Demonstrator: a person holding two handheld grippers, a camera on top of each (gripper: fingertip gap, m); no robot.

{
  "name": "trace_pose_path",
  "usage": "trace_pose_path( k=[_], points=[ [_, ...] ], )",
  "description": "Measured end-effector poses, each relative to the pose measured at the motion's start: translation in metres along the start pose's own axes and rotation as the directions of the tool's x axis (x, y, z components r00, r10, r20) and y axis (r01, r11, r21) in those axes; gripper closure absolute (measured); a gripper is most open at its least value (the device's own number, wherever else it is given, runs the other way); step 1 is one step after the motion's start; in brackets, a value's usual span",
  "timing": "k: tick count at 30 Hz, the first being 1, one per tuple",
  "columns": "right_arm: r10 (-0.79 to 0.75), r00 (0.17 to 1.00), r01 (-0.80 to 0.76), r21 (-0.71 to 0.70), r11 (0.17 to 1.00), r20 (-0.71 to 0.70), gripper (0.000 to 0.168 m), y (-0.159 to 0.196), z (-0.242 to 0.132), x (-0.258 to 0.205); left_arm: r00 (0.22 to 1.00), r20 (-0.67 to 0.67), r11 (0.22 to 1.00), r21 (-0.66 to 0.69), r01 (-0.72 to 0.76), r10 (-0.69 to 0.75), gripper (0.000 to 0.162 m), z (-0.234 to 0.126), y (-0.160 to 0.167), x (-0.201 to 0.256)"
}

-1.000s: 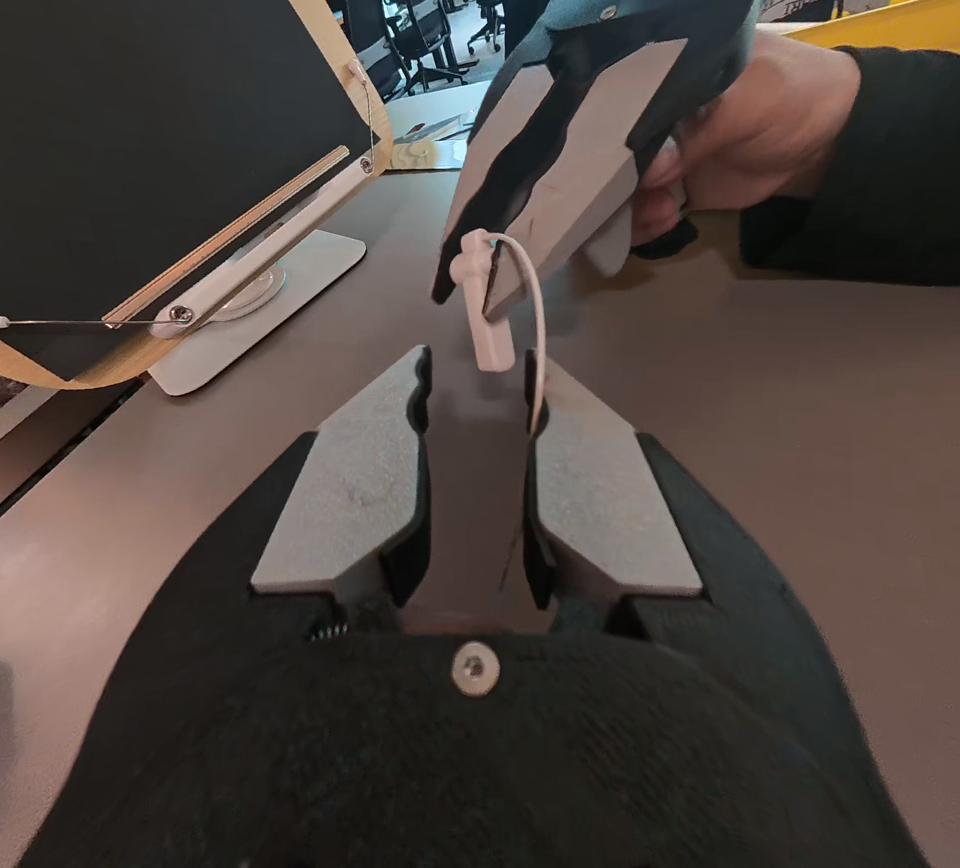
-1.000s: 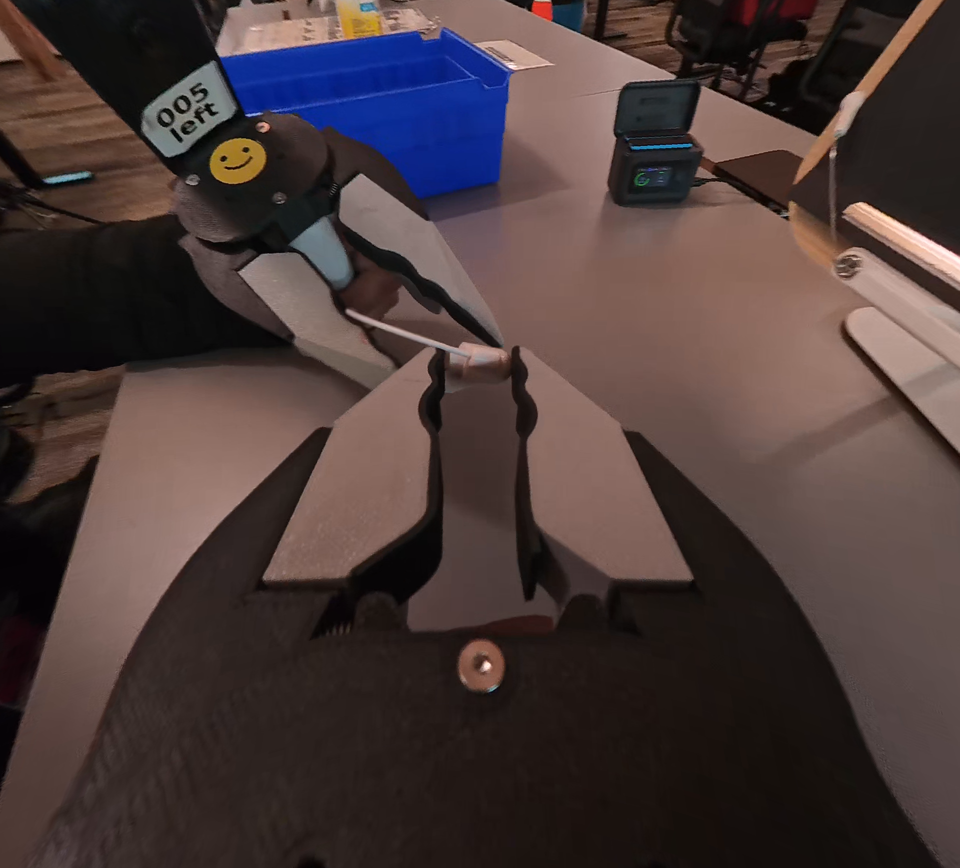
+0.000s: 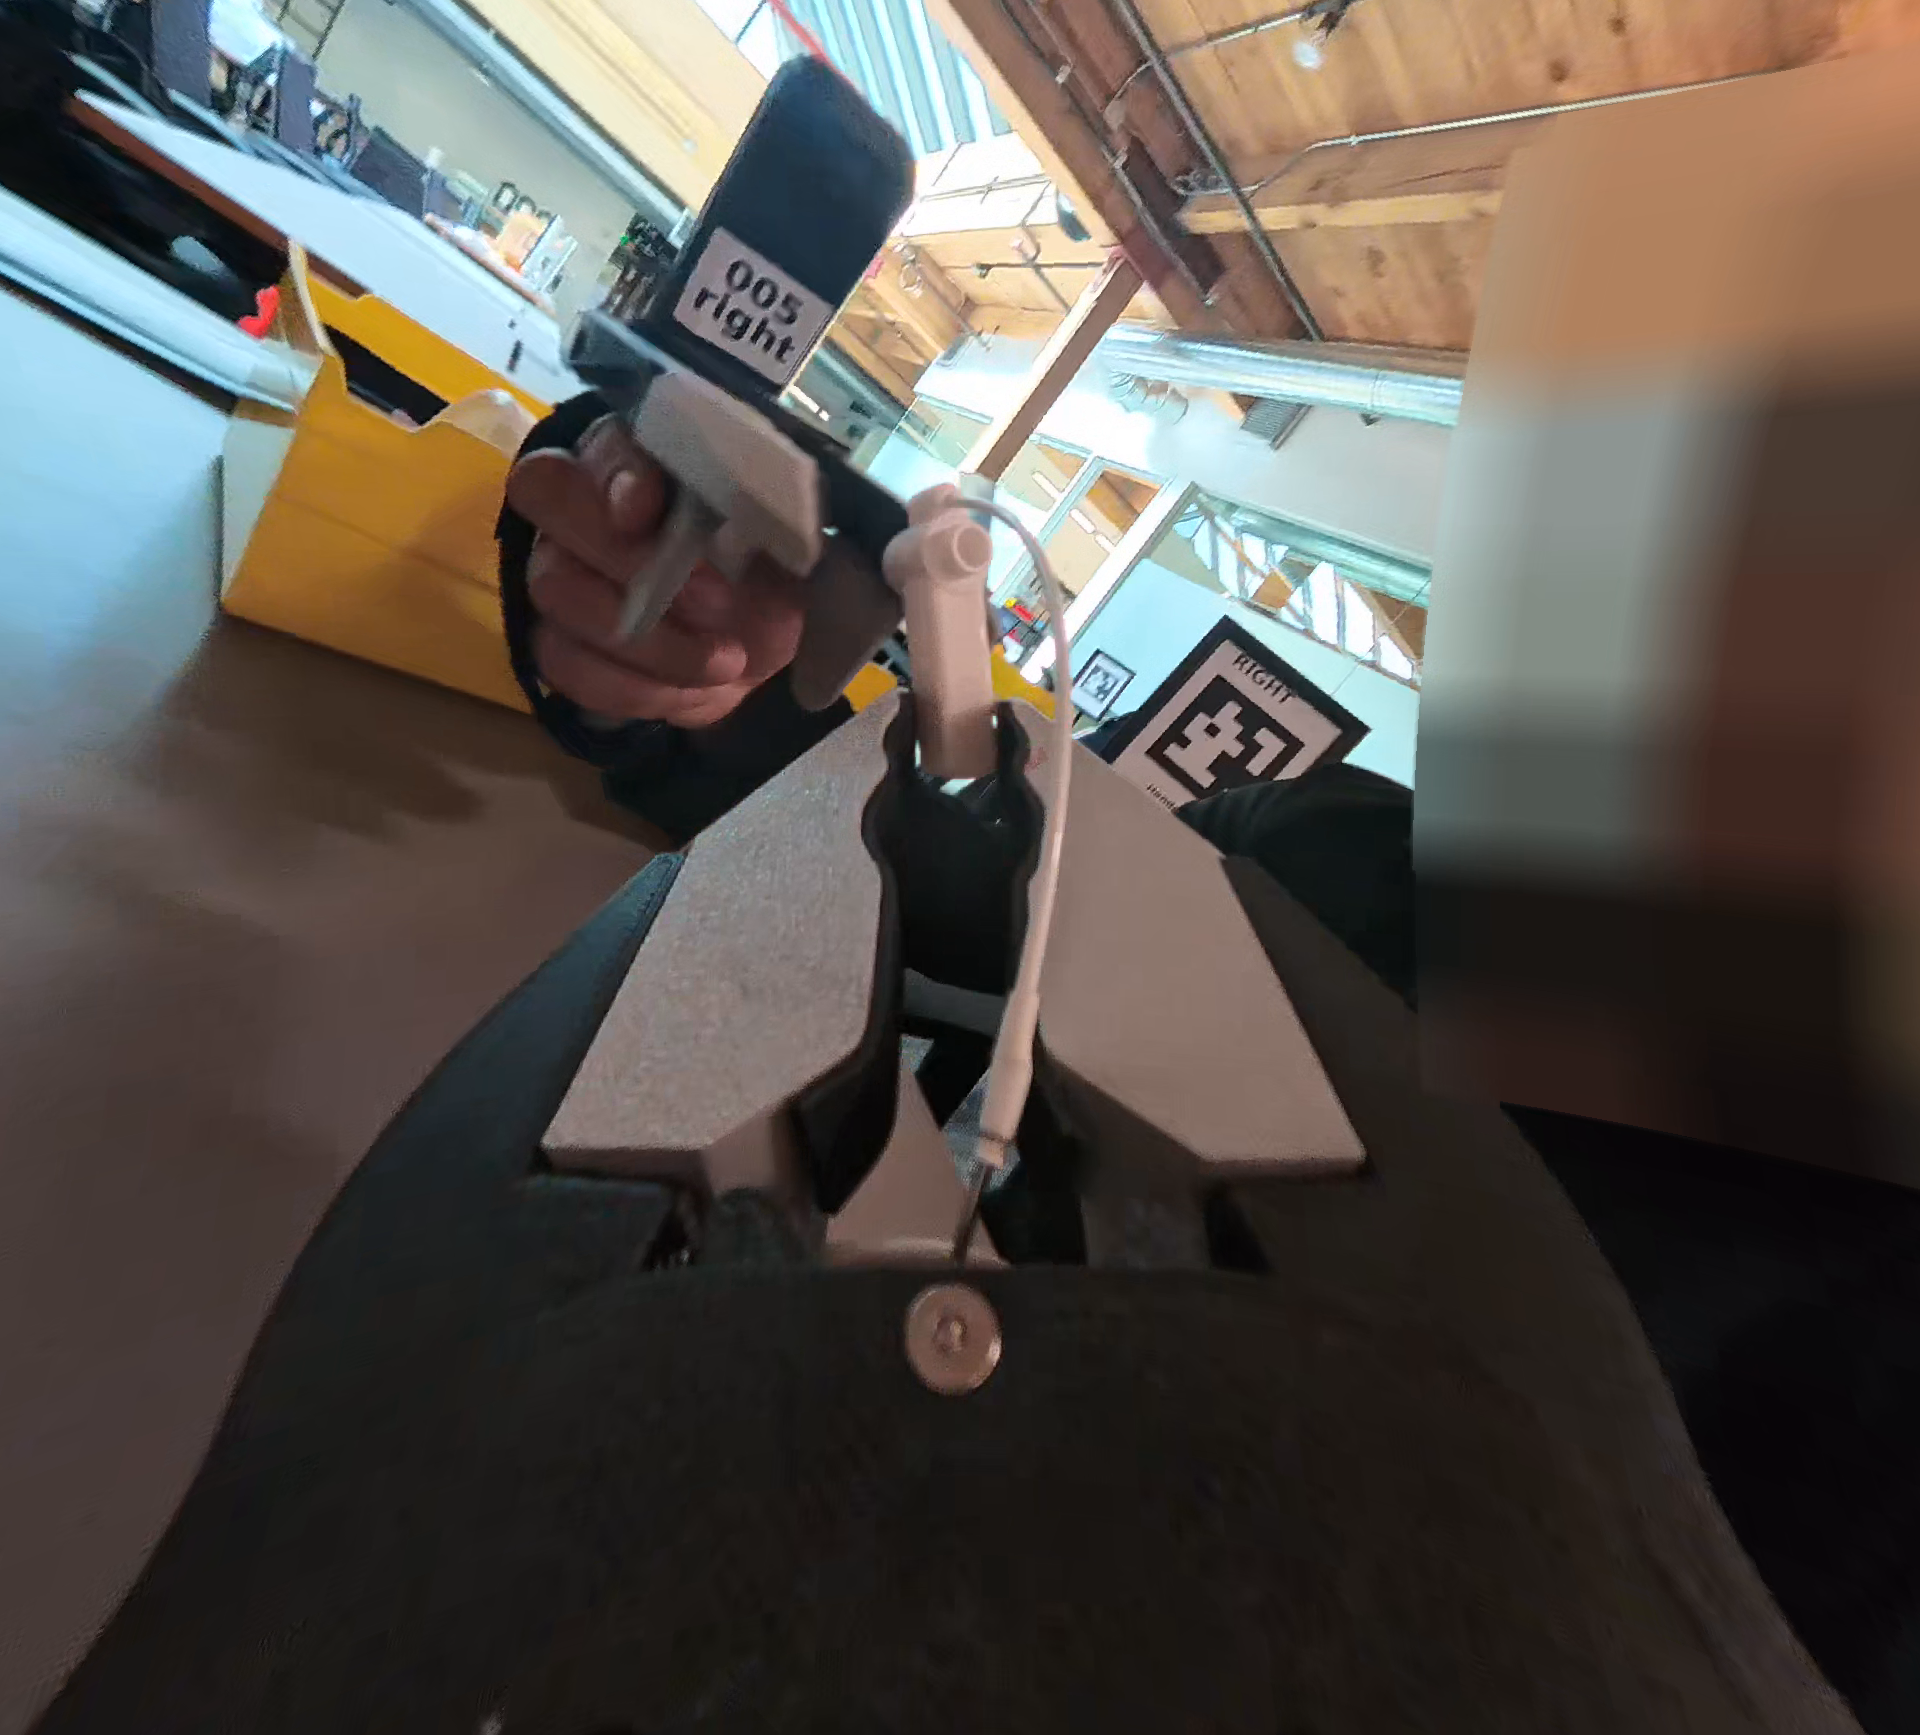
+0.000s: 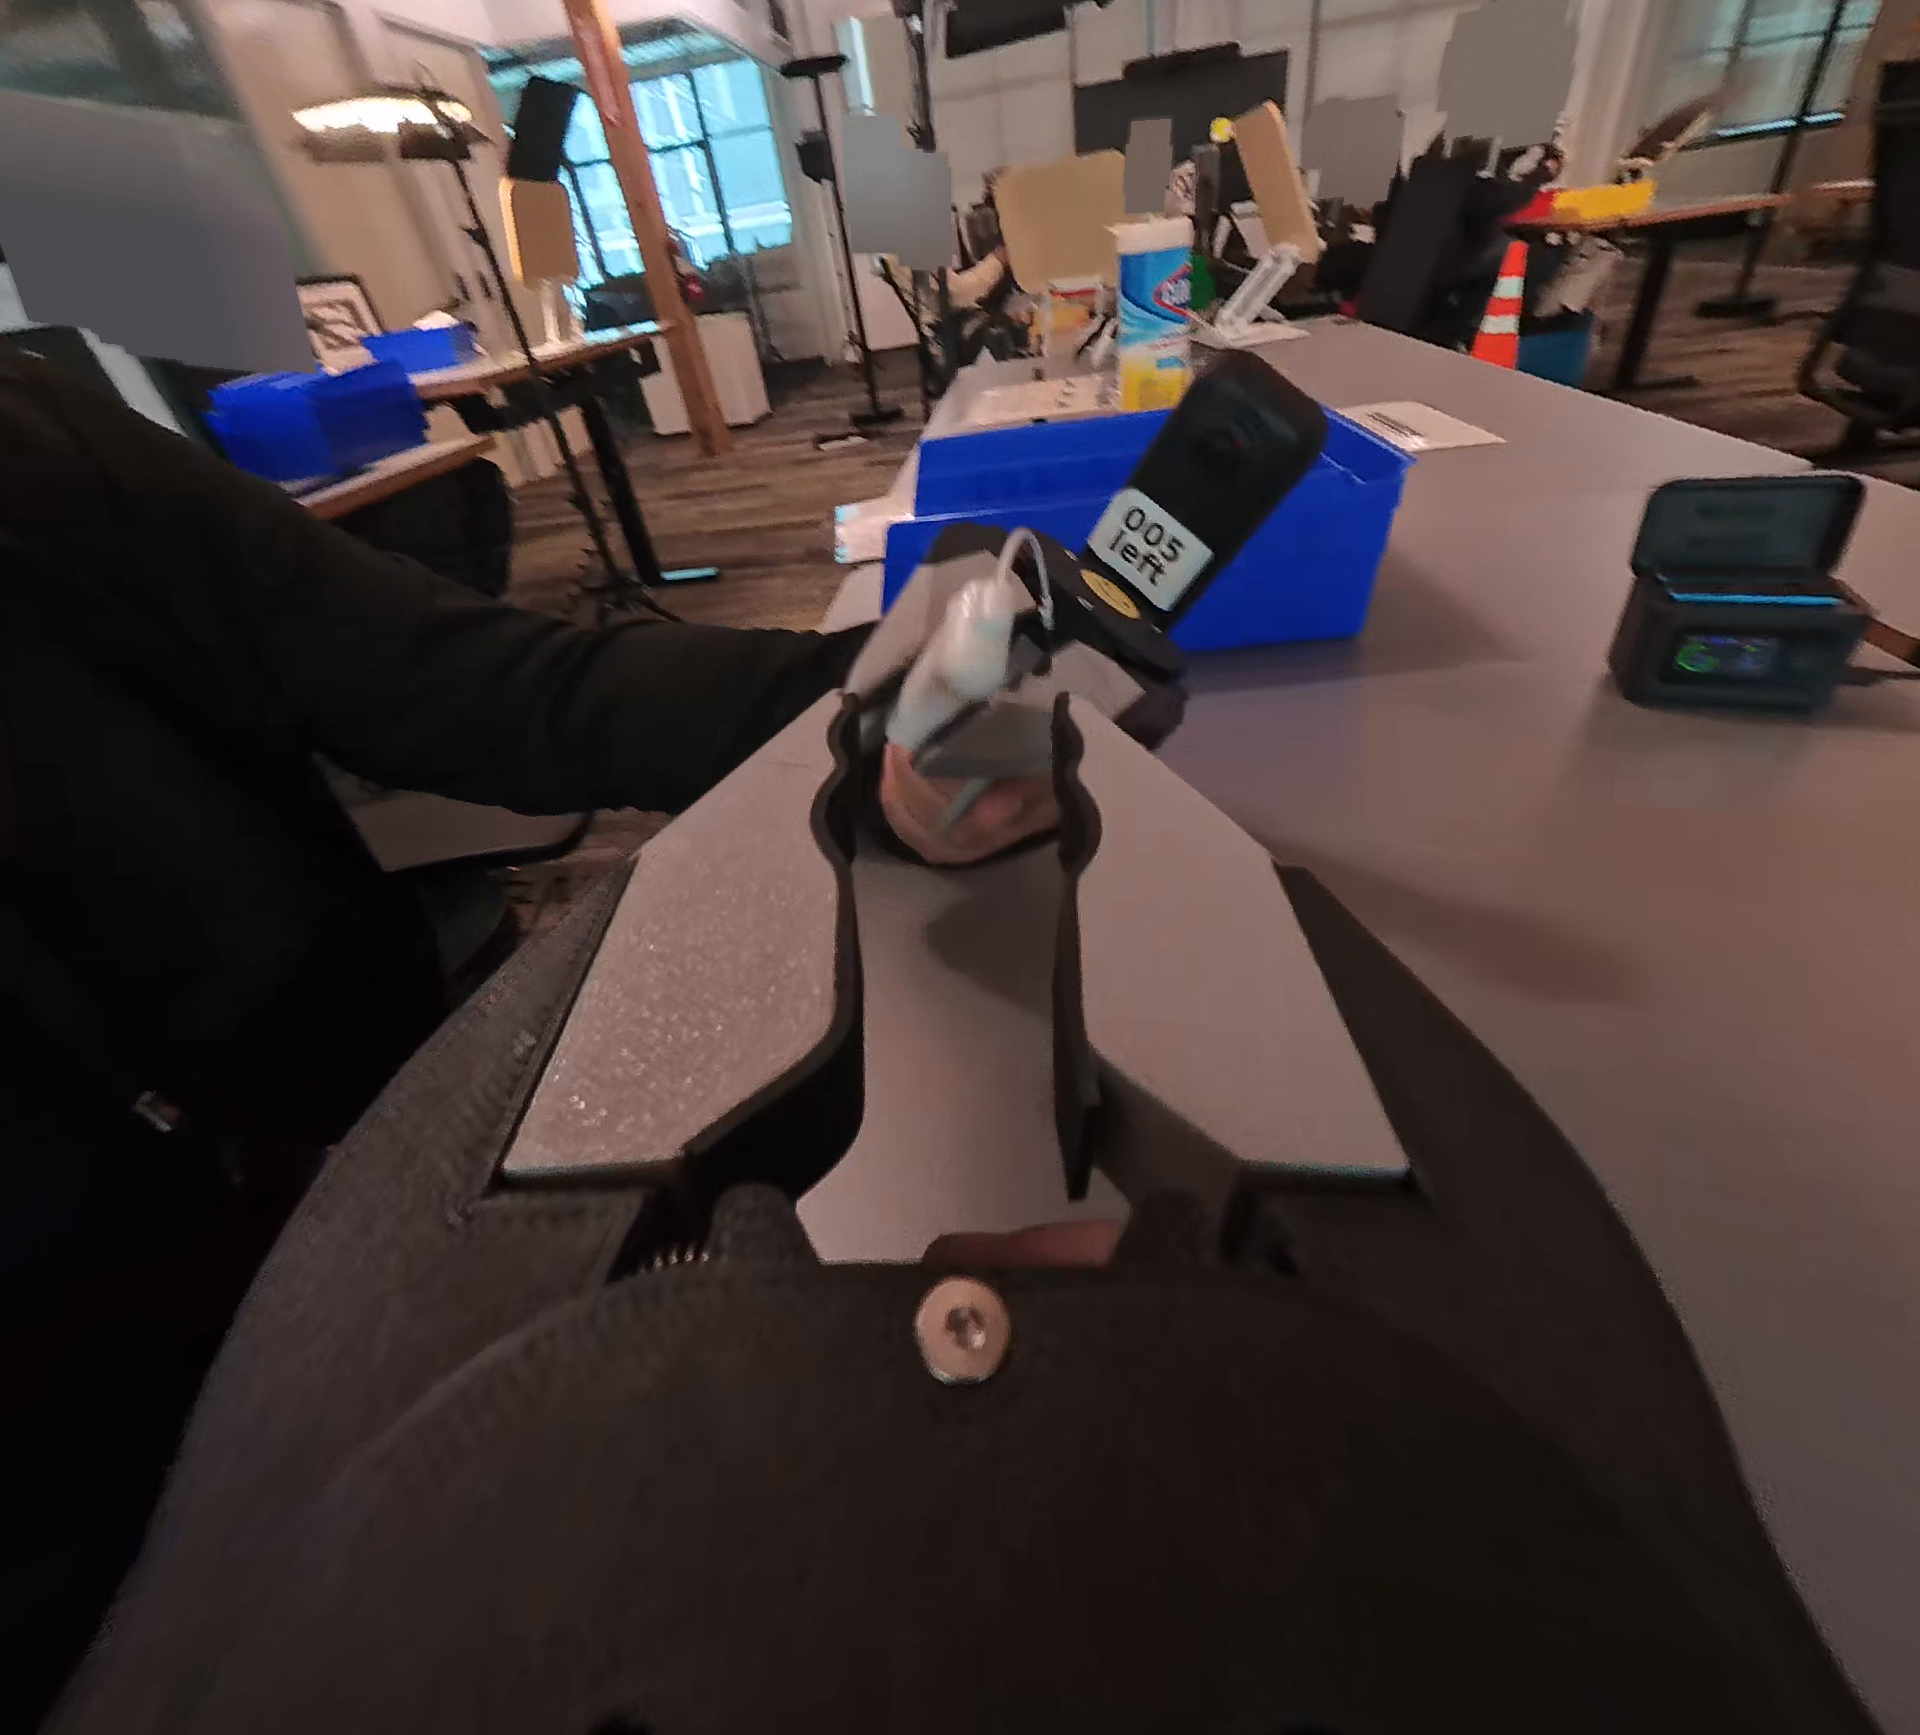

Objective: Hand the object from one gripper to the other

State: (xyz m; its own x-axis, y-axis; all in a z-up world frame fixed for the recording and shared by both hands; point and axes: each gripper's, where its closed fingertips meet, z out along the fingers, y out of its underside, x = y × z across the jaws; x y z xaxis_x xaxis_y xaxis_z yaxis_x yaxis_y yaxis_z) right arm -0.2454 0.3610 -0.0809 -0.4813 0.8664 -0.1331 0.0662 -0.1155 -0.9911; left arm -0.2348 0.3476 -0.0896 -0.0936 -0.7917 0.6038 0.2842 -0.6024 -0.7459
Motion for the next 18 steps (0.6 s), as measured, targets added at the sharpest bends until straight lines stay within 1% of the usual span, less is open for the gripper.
trace_pose_path(
  k=[2, 3, 5, 9, 11, 12, 13, 14, 15, 16, 17, 18],
  points=[
    [0.024, 0.999, -0.025, 0.022, 0.999, 0.025, 0.137, -0.003, 0.001, -0.003, 0.999, 0.045, 0.999, -0.041, 0.001, 0.001, 0.149, 0.002, 0.008, -0.009],
    [0.041, 0.999, -0.042, 0.020, 0.999, 0.026, 0.141, -0.002, 0.002, -0.002, 0.999, 0.051, 0.999, -0.050, 0.007, -0.004, 0.149, 0.003, 0.010, -0.011],
    [0.080, 0.997, -0.080, -0.017, 0.997, 0.004, 0.159, 0.006, 0.003, 0.005, 0.998, 0.059, 0.998, -0.061, 0.007, -0.004, 0.149, 0.005, 0.013, -0.013],
    [0.193, 0.981, -0.194, -0.025, 0.981, -0.018, 0.160, 0.011, 0.000, 0.016, 0.988, 0.150, 0.997, -0.068, -0.031, 0.041, 0.149, 0.003, 0.012, -0.026],
    [0.238, 0.970, -0.239, -0.019, 0.971, -0.054, 0.160, 0.015, -0.002, 0.026, 0.967, 0.226, 0.989, -0.108, -0.098, 0.120, 0.148, 0.001, 0.013, -0.035],
    [0.261, 0.963, -0.262, -0.004, 0.965, -0.073, 0.160, 0.015, -0.004, 0.032, 0.945, 0.275, 0.978, -0.157, -0.135, 0.175, 0.138, -0.002, 0.016, -0.041],
    [0.288, 0.953, -0.288, 0.015, 0.958, -0.091, 0.160, 0.014, -0.008, 0.037, 0.907, 0.343, 0.961, -0.214, -0.177, 0.244, 0.126, -0.007, 0.017, -0.050],
    [0.316, 0.941, -0.313, 0.037, 0.949, -0.122, 0.160, 0.014, -0.013, 0.045, 0.840, 0.427, 0.933, -0.278, -0.230, 0.334, 0.120, -0.015, 0.016, -0.062],
    [0.345, 0.926, -0.341, 0.056, 0.939, -0.156, 0.160, 0.015, -0.019, 0.053, 0.725, 0.516, 0.882, -0.366, -0.295, 0.457, 0.117, -0.026, 0.012, -0.077],
    [0.383, 0.907, -0.376, 0.073, 0.924, -0.175, 0.159, 0.017, -0.024, 0.059, 0.571, 0.568, 0.803, -0.472, -0.364, 0.593, 0.110, -0.038, 0.006, -0.089],
    [0.438, 0.882, -0.428, 0.091, 0.899, -0.177, 0.160, 0.019, -0.028, 0.064, 0.405, 0.573, 0.701, -0.574, -0.423, 0.713, 0.106, -0.047, -0.002, -0.095],
    [0.502, 0.848, -0.491, 0.108, 0.865, -0.171, 0.160, 0.023, -0.031, 0.068, 0.250, 0.537, 0.586, -0.659, -0.472, 0.806, 0.108, -0.051, -0.008, -0.096]
  ],
)
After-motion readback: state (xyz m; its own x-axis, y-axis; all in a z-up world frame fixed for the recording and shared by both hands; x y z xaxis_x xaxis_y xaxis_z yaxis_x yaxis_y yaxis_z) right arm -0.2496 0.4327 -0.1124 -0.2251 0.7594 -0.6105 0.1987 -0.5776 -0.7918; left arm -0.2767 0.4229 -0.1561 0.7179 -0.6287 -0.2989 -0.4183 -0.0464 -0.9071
